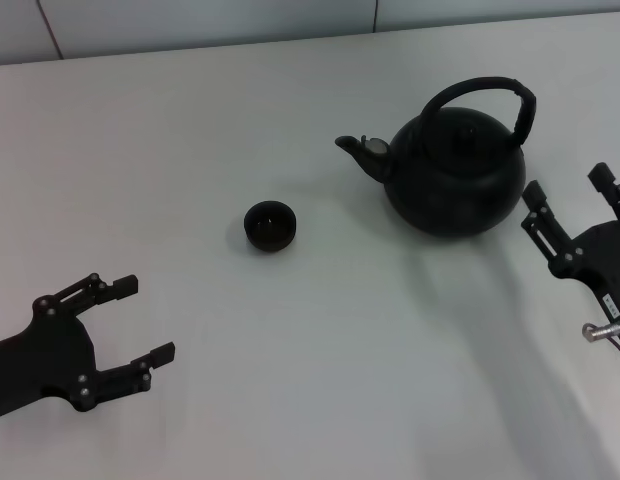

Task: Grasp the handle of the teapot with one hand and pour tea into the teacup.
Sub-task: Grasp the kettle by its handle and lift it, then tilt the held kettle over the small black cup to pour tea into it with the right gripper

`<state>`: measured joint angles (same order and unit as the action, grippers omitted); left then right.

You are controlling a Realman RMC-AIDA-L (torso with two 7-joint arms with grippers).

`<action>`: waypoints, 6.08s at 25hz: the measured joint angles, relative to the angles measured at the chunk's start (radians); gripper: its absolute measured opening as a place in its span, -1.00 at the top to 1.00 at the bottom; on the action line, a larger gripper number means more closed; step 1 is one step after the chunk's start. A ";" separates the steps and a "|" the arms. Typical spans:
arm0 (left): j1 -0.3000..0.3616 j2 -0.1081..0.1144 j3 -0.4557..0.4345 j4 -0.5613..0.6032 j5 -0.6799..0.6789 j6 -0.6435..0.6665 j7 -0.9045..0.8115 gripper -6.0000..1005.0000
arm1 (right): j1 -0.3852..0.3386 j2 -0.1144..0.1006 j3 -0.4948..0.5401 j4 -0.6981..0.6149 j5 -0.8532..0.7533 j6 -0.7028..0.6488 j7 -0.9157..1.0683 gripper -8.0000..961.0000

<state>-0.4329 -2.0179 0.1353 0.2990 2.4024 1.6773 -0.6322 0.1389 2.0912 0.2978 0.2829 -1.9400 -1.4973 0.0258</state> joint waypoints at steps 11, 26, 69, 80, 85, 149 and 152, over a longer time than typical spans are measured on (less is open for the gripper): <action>0.005 0.005 0.000 -0.001 -0.019 0.012 -0.012 -0.71 | 0.019 -0.001 0.005 0.035 0.058 0.063 -0.040 -0.61; 0.009 -0.001 0.000 -0.001 -0.021 0.008 -0.011 -0.71 | 0.136 -0.008 0.064 -0.024 0.066 0.164 -0.033 -0.61; 0.006 -0.007 0.000 -0.001 -0.061 0.012 -0.025 -0.71 | 0.246 -0.006 0.112 -0.081 0.061 0.266 -0.039 -0.47; 0.009 -0.008 0.000 -0.001 -0.061 0.011 -0.025 -0.71 | 0.254 -0.007 0.114 -0.080 0.061 0.266 -0.035 0.63; 0.010 -0.009 0.000 -0.001 -0.060 0.010 -0.023 -0.71 | 0.256 -0.007 0.121 -0.079 0.065 0.267 -0.035 0.73; 0.001 -0.013 0.000 -0.001 -0.060 0.007 -0.019 -0.71 | 0.494 -0.016 0.070 -0.301 -0.206 0.246 0.166 0.82; 0.000 -0.013 0.000 -0.001 -0.060 0.007 -0.019 -0.71 | 0.499 -0.016 0.069 -0.305 -0.225 0.247 0.149 0.82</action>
<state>-0.4326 -2.0310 0.1349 0.2976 2.3424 1.6840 -0.6514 0.6381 2.0747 0.3671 -0.0219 -2.1648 -1.2502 0.1750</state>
